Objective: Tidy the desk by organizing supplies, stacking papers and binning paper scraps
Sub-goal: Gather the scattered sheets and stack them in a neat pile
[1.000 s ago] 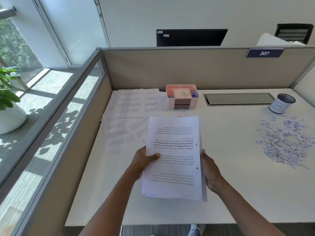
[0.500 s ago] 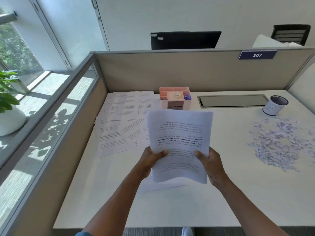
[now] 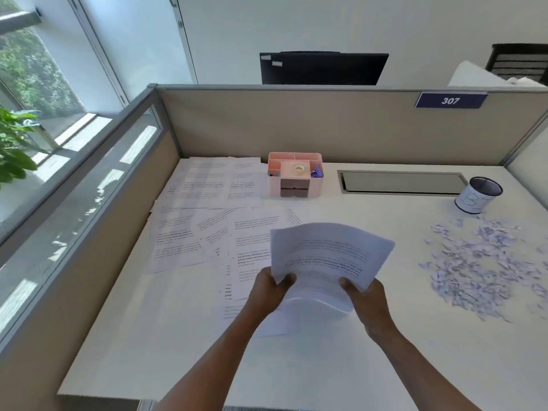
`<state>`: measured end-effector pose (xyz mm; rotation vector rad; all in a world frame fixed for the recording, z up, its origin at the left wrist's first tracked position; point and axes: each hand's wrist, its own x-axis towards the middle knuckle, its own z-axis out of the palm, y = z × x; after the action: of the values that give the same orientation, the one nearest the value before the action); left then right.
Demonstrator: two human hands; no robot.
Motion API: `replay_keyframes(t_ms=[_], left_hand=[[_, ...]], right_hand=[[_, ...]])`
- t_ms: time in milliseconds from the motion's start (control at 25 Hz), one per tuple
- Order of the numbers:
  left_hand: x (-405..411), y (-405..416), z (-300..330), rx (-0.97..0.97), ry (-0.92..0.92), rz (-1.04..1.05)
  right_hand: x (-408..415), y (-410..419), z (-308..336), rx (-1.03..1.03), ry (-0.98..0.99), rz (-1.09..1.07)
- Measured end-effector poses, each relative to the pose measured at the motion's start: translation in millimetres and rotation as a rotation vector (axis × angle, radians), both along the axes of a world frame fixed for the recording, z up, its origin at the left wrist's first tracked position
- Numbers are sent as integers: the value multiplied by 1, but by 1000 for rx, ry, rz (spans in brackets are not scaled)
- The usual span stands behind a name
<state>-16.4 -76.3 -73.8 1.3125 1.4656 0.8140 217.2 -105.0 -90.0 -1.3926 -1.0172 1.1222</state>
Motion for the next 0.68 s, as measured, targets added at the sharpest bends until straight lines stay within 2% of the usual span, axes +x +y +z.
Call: replay_keyframes(t_ms=[240,360,520,680], left_hand=[[1,3,-4,-51,10,-59],[26,10,1,-35,4,101],[8,4,-2,-9,4,133],[-14,0,-1,-24,-35,153]], right_hand=[[-6,6,-3,-22,-31,-3],[19,38,-5,-26,-6,108],[9,43,3,-12,47,133],[-14,59,11,-25,18,214]])
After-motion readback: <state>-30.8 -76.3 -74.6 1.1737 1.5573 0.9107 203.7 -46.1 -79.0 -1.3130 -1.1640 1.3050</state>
